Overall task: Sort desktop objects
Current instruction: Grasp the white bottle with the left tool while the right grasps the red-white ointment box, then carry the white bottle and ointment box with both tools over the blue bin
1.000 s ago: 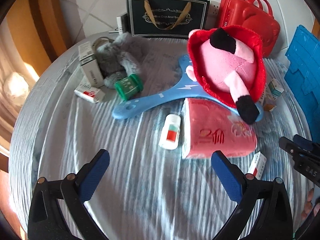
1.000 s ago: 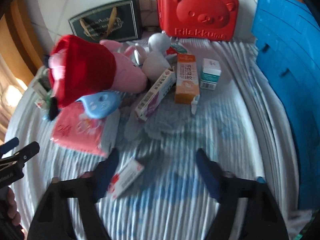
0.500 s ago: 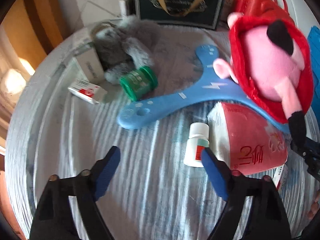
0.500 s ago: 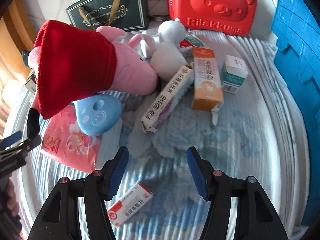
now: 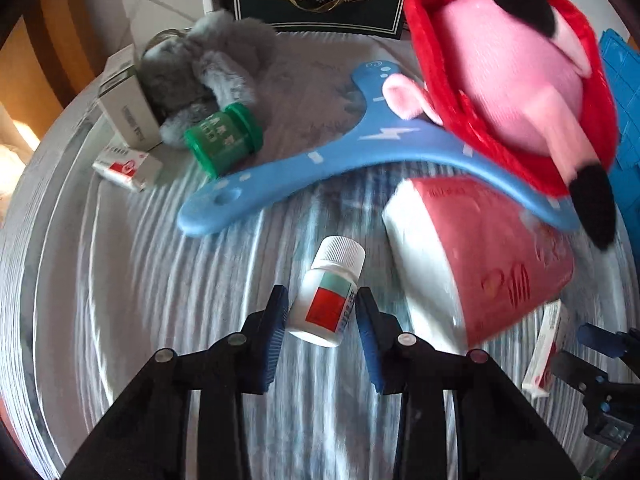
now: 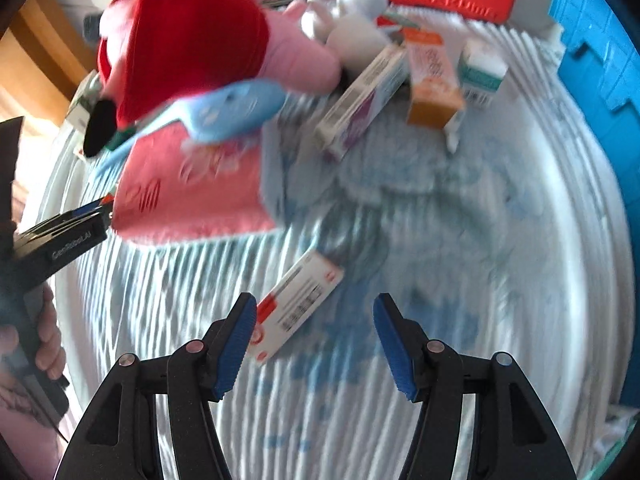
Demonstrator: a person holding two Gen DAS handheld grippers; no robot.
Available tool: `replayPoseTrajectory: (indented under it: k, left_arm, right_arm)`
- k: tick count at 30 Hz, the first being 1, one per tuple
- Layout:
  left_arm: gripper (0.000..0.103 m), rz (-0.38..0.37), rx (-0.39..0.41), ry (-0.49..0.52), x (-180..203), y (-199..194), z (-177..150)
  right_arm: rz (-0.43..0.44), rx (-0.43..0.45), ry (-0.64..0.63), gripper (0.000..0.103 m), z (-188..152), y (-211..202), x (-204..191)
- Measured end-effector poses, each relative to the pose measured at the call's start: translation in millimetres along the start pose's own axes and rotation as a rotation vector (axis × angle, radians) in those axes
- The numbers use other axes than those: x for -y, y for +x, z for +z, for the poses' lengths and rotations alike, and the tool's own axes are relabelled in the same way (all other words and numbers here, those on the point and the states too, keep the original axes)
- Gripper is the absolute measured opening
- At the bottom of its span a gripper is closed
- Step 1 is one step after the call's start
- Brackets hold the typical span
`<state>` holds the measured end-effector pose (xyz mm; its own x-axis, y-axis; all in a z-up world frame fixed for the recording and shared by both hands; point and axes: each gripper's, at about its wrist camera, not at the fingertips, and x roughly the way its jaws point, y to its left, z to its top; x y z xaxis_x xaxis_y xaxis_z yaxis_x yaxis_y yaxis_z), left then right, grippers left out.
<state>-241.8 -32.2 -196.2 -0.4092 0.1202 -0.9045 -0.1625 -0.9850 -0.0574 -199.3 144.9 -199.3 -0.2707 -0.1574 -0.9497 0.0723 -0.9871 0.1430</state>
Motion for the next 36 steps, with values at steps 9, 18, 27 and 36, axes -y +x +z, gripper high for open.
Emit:
replayPoseTrajectory:
  k: [9,18,27,36]
  left_arm:
    - [0.027,0.001,0.06,0.036,25.0,-59.7,-32.8]
    - [0.027,-0.032,0.187,0.069,35.2,-102.5,-41.4]
    - [0.027,-0.072,0.403,0.157,89.3,-192.0,-43.5]
    - [0.027,-0.238,0.57,0.255,204.9,-264.6,-20.5]
  right_arm:
    - [-0.012,0.019,-0.017,0.029,-5.6,7.1,-9.9]
    - [0.025,0.189,-0.031,0.028,-33.0,-69.1,-3.0]
    - [0.029,0.431,-0.027,0.028,-53.7,-157.6,9.3]
    - [-0.058,0.675,0.036,0.028,-69.8,-273.8,87.7]
